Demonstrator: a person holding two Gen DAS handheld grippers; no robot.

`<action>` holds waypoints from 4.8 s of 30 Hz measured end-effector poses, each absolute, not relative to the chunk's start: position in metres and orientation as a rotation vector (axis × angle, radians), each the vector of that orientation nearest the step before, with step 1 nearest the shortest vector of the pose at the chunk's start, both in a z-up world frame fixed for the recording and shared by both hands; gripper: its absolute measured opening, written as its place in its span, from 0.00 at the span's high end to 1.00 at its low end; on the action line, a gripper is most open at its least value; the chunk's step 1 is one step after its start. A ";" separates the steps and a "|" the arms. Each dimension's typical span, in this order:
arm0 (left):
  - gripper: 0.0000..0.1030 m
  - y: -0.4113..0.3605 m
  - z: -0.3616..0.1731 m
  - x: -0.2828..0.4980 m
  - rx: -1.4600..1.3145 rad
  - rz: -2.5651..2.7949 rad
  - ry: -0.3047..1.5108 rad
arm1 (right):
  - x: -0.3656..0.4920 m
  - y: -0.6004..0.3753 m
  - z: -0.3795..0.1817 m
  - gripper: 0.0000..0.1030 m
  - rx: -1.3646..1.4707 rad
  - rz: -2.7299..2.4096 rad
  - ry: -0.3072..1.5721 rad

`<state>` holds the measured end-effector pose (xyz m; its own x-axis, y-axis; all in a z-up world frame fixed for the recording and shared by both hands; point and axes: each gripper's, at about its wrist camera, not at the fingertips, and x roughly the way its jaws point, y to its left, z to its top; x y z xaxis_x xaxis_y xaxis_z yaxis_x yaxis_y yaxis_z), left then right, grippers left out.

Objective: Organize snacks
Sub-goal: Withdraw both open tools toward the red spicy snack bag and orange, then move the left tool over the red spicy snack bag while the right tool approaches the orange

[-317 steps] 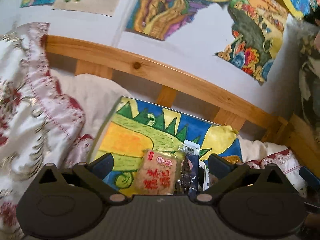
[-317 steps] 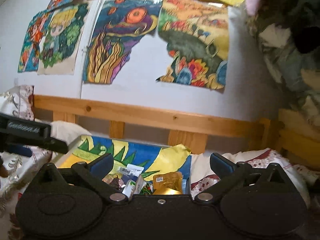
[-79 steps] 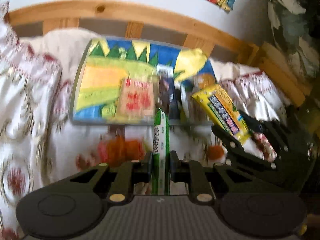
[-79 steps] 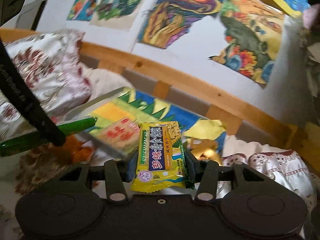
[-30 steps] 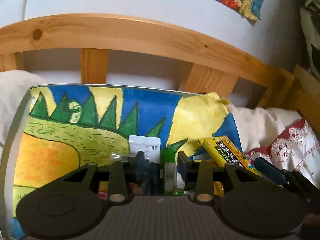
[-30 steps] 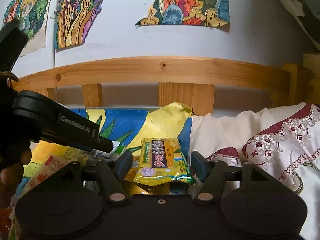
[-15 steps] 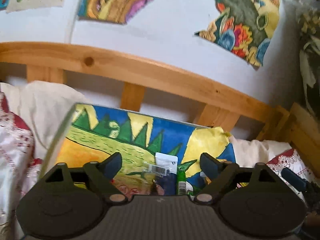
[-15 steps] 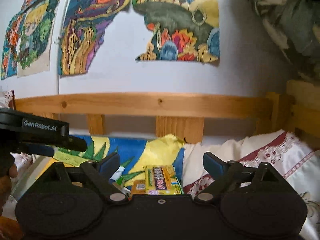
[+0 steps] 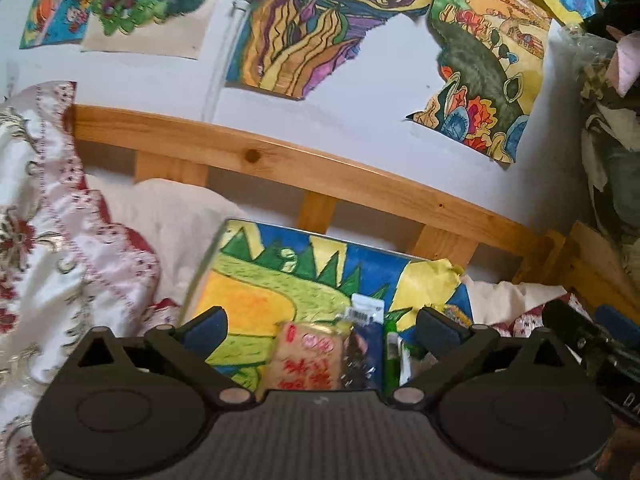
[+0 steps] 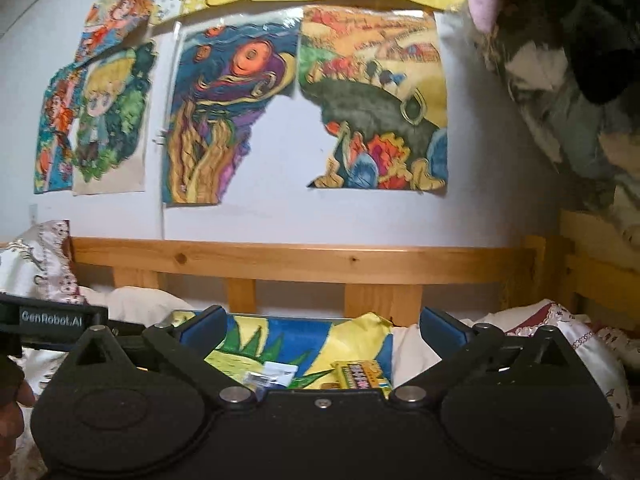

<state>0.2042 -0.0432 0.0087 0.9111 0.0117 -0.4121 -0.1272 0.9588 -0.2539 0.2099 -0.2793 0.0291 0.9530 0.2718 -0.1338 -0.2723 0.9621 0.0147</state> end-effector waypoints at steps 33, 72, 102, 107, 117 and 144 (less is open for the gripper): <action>0.01 -0.021 -0.035 0.072 -0.240 0.134 0.512 | 0.077 -0.273 -0.023 0.01 -0.084 0.347 0.393; 0.01 -0.020 -0.079 0.061 -0.237 0.222 0.669 | 0.084 -0.257 -0.053 0.01 -0.086 0.397 0.595; 0.01 -0.032 -0.094 0.099 -0.175 0.235 0.680 | 0.140 -0.265 -0.064 0.01 -0.086 0.391 0.516; 0.01 -0.034 -0.099 0.115 -0.145 0.218 0.689 | 0.155 -0.267 -0.074 0.01 -0.091 0.394 0.521; 0.01 -0.025 -0.111 0.155 -0.111 0.160 0.697 | 0.186 -0.269 -0.096 0.01 -0.106 0.361 0.558; 0.08 -0.049 -0.130 0.207 -0.038 -0.112 0.718 | 0.210 -0.276 -0.114 0.29 0.025 0.505 0.667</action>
<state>0.2073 -0.0489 -0.1303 0.7472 -0.1153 -0.6546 0.0891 0.9933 -0.0732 0.2105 -0.2761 -0.1137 0.6700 0.4560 -0.5858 -0.4404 0.8794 0.1809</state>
